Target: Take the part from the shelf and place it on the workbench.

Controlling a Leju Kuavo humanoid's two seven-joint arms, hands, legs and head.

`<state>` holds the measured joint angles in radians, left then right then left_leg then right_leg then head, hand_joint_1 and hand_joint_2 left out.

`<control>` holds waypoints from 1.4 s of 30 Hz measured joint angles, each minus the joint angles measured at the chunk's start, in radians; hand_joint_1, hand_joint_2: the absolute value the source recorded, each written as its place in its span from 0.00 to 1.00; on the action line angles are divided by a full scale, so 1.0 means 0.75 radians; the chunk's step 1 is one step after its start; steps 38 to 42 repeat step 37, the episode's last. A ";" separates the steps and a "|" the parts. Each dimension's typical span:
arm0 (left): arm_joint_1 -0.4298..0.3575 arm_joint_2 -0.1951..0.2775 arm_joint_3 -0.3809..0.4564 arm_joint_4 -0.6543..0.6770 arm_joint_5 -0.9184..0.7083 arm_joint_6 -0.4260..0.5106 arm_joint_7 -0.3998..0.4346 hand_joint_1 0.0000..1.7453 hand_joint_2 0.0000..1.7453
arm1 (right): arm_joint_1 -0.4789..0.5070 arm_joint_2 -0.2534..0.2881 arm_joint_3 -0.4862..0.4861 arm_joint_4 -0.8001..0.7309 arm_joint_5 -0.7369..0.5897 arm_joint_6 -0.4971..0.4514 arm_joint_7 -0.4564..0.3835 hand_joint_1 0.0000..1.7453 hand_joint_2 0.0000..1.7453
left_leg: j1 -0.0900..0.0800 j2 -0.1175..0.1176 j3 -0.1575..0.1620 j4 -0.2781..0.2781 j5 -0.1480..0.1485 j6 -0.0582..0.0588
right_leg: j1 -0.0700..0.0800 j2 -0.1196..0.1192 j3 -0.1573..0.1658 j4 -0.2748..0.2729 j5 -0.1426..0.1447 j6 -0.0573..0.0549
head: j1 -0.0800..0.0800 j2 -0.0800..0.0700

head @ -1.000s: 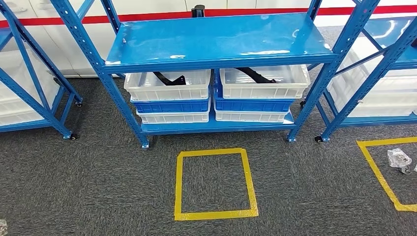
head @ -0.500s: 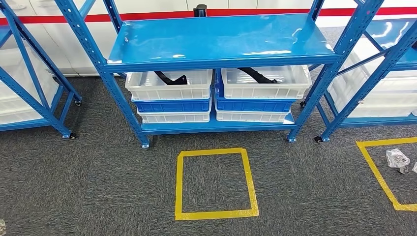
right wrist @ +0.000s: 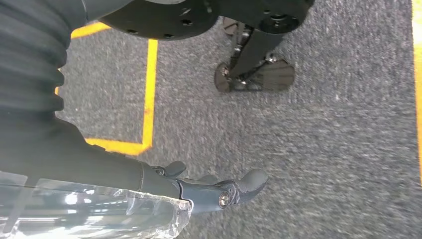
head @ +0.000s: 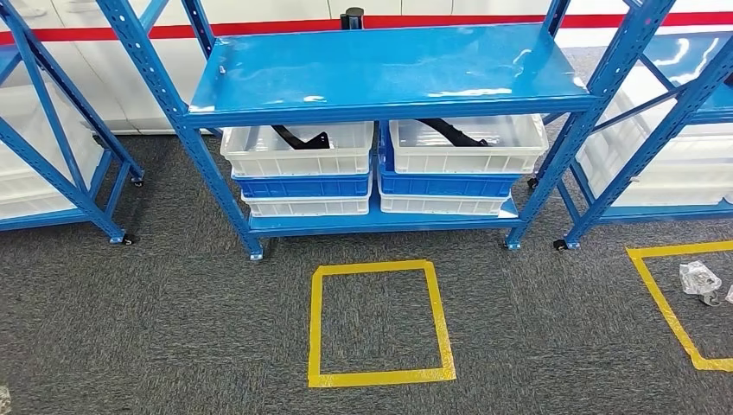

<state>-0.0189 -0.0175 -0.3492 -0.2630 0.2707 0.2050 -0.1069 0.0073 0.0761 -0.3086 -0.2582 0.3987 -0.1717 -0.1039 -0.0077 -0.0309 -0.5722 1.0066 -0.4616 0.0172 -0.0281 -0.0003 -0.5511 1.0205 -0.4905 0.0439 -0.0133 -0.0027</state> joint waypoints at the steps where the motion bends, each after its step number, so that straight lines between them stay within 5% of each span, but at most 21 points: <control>1: 0.009 0.001 0.024 -0.008 -0.018 -0.014 0.007 0.00 1.00 | 0.010 -0.005 0.020 -0.008 -0.028 0.012 0.007 0.00 0.50 | 0.000 0.000 0.000 0.000 0.000 0.000 | 0.000 0.000 0.000 0.000 0.000 0.000 | 0.000 0.000; 3: 0.027 0.003 0.069 -0.024 -0.054 -0.042 0.020 0.00 0.50 | 0.029 -0.014 0.058 -0.023 -0.081 0.035 0.020 0.00 0.00 | 0.000 0.000 0.000 0.000 0.000 0.000 | 0.000 0.000 0.000 0.000 0.000 0.000 | 0.000 0.000; 5: 0.046 0.005 0.114 -0.040 -0.091 -0.069 0.035 0.00 0.00 | 0.047 -0.024 0.097 -0.039 -0.135 0.058 0.034 0.00 0.00 | 0.000 0.000 -0.001 0.000 0.000 0.000 | 0.000 0.000 0.000 0.000 0.000 0.000 | 0.000 0.000; 6: 0.057 0.006 0.136 -0.047 -0.109 -0.082 0.042 0.00 0.00 | 0.057 -0.029 0.116 -0.047 -0.162 0.069 0.041 0.00 0.00 | 0.000 0.000 0.000 0.000 0.000 0.000 | 0.000 0.000 0.000 0.000 0.000 0.000 | 0.000 0.000; 10: 0.106 0.010 0.228 -0.080 -0.184 -0.139 0.070 0.00 0.00 | 0.094 -0.048 0.194 -0.077 -0.273 0.116 0.069 0.00 1.00 | 0.000 0.000 0.000 0.000 -0.001 0.000 | 0.000 0.000 0.000 0.000 0.000 0.000 | 0.000 0.000; 17: 0.177 0.016 0.367 -0.130 -0.313 -0.236 0.119 0.00 0.00 | 0.149 -0.077 0.312 -0.125 -0.463 0.197 0.118 0.00 1.00 | 0.000 0.000 0.000 0.000 -0.002 0.001 | 0.000 0.000 -0.003 0.000 -0.001 0.000 | 0.000 0.000; 21: 0.200 0.020 0.410 -0.145 -0.353 -0.264 0.134 0.00 1.00 | 0.165 -0.086 0.349 -0.141 -0.522 0.222 0.135 0.00 1.00 | 0.000 0.001 0.001 0.000 -0.003 0.001 | 0.000 0.000 -0.007 0.000 -0.001 0.000 | 0.000 0.000; 42: 0.212 0.030 0.449 -0.161 -0.358 -0.265 0.137 0.00 1.00 | 0.173 -0.094 0.376 -0.158 -0.528 0.226 0.138 0.00 1.00 | -0.001 0.001 0.001 0.000 -0.003 0.001 | 0.000 0.000 -0.007 -0.001 -0.002 -0.001 | 0.000 0.000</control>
